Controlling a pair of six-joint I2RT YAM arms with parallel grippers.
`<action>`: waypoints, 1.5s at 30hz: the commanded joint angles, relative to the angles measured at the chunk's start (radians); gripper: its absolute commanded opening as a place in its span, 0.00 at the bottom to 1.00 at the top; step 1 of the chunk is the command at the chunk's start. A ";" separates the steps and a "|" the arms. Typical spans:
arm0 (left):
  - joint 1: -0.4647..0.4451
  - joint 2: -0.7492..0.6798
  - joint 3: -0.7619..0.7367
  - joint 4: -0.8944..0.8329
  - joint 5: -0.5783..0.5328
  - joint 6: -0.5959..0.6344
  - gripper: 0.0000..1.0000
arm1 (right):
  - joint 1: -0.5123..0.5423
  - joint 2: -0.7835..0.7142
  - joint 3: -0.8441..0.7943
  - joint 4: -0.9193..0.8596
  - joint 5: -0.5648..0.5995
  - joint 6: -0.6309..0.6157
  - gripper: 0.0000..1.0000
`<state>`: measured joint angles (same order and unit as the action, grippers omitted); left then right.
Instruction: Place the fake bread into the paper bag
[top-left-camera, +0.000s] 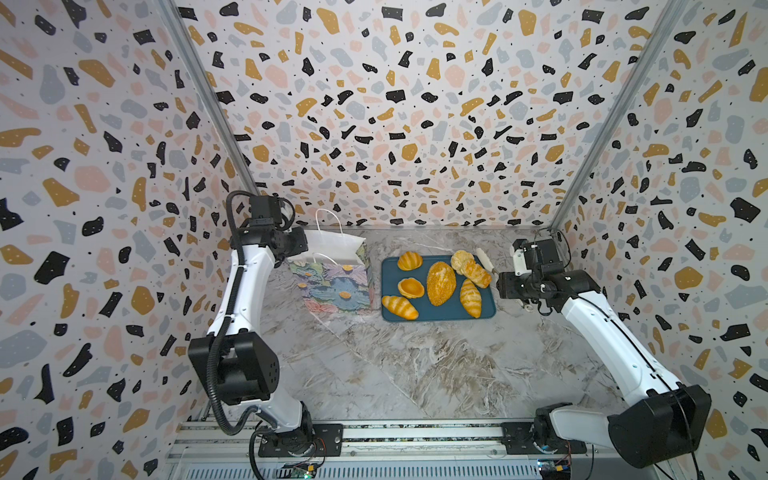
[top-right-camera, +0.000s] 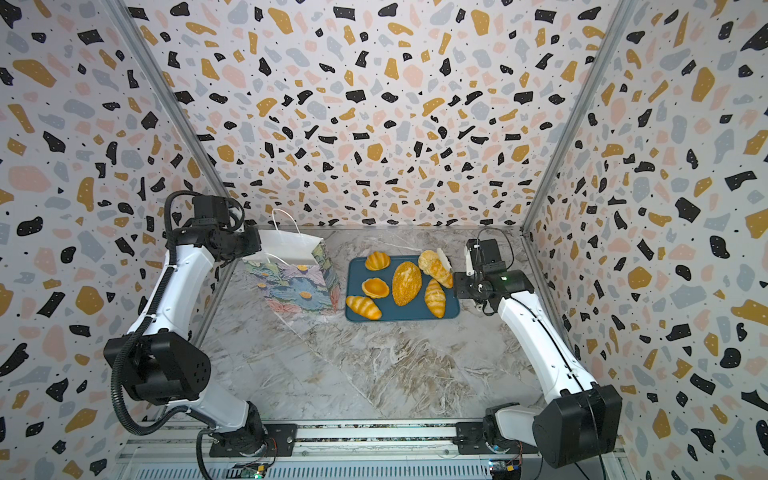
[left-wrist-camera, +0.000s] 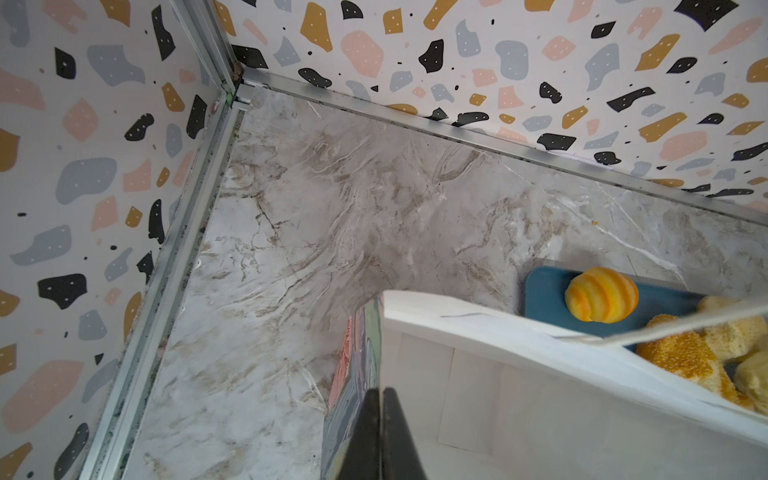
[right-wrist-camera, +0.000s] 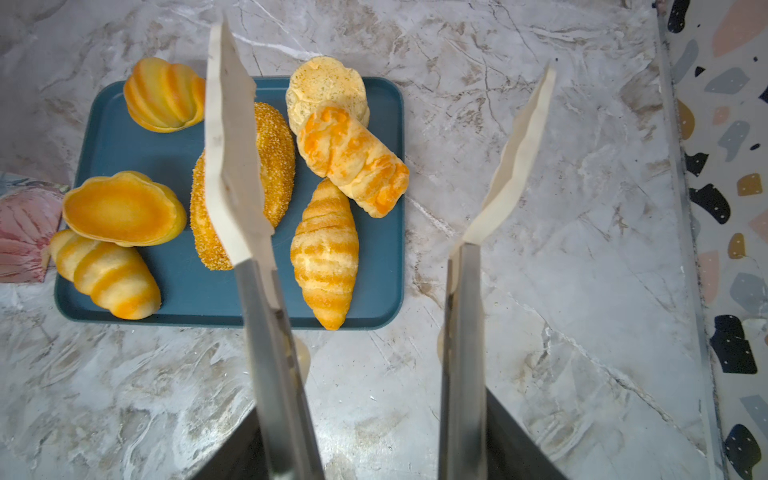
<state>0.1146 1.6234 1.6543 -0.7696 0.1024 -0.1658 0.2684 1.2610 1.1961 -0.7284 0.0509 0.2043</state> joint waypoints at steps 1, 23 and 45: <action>-0.006 0.007 0.027 0.016 0.021 0.018 0.00 | 0.038 -0.042 -0.012 -0.006 0.037 0.002 0.65; -0.006 -0.027 -0.037 0.041 0.039 0.007 0.00 | 0.328 -0.081 -0.084 0.110 0.009 -0.176 0.65; -0.006 -0.089 -0.119 0.107 0.038 -0.007 0.00 | 0.427 0.042 -0.046 0.173 0.038 -0.332 0.65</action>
<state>0.1146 1.5581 1.5539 -0.6872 0.1307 -0.1696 0.6872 1.2980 1.1069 -0.5915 0.0830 -0.0959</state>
